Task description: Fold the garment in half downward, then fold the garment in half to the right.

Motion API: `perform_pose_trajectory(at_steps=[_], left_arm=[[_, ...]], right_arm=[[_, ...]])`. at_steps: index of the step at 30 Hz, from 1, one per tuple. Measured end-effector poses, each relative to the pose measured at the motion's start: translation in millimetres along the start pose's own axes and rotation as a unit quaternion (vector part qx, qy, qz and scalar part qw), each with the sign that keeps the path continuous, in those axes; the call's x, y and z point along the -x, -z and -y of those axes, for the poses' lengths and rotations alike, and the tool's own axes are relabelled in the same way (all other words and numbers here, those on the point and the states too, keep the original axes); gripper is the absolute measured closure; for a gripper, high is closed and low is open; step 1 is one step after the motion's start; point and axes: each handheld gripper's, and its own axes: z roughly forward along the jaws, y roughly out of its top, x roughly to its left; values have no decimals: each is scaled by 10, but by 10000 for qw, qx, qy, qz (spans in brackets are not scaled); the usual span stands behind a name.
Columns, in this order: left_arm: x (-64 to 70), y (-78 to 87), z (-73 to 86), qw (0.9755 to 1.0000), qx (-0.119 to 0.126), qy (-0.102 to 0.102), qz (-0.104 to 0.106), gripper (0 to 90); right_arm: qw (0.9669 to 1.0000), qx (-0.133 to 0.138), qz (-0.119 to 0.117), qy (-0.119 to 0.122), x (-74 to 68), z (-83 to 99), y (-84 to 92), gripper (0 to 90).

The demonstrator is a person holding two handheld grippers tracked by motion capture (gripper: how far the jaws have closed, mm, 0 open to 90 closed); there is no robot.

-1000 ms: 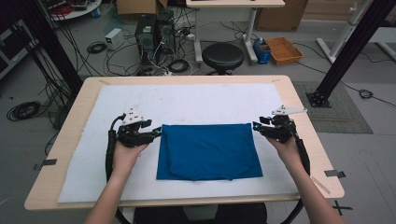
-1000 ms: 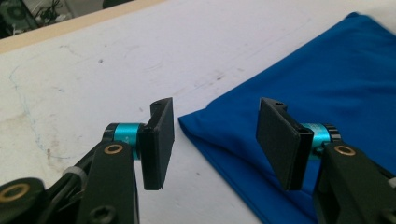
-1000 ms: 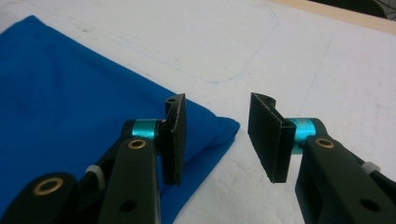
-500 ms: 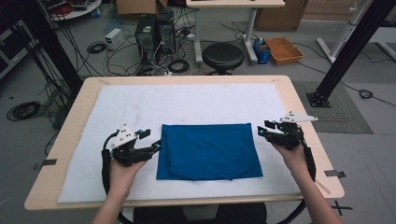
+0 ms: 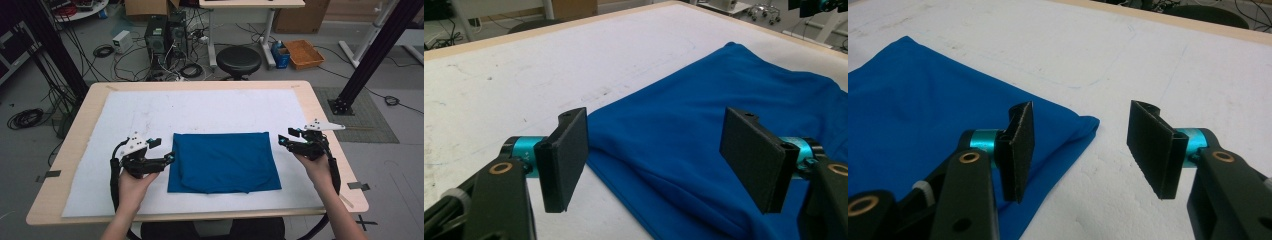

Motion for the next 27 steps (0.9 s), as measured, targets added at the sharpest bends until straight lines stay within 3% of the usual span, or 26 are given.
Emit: perform_pose_trajectory(at_steps=[8,12,13,14,15,19,24,27], left_arm=[[33,-11,-3,9999,-70,-58,53,279],[48,12,1,9999,-86,104,56,280],[43,30,6,9995,-146,272,51,280],[43,30,6,9995,-146,272,51,280],[47,51,32,9986,-235,479,32,281],[76,112,122,9978,-389,541,26,353],[171,245,352,9928,-547,1067,71,377],[205,281,481,9870,-643,1476,-23,408]], right_arm=[[10000,81,2,-23,18,-10,28,410],[9999,150,-44,-27,6,-45,29,397],[9998,164,-62,-24,-6,-58,22,394],[9998,163,-64,-21,-13,-60,17,394],[9999,147,-74,-12,-18,-60,12,393],[9999,103,-82,23,-34,-56,-3,393],[9999,87,-89,47,-46,-53,-12,393],[9999,71,-109,58,-54,-39,-30,393]])
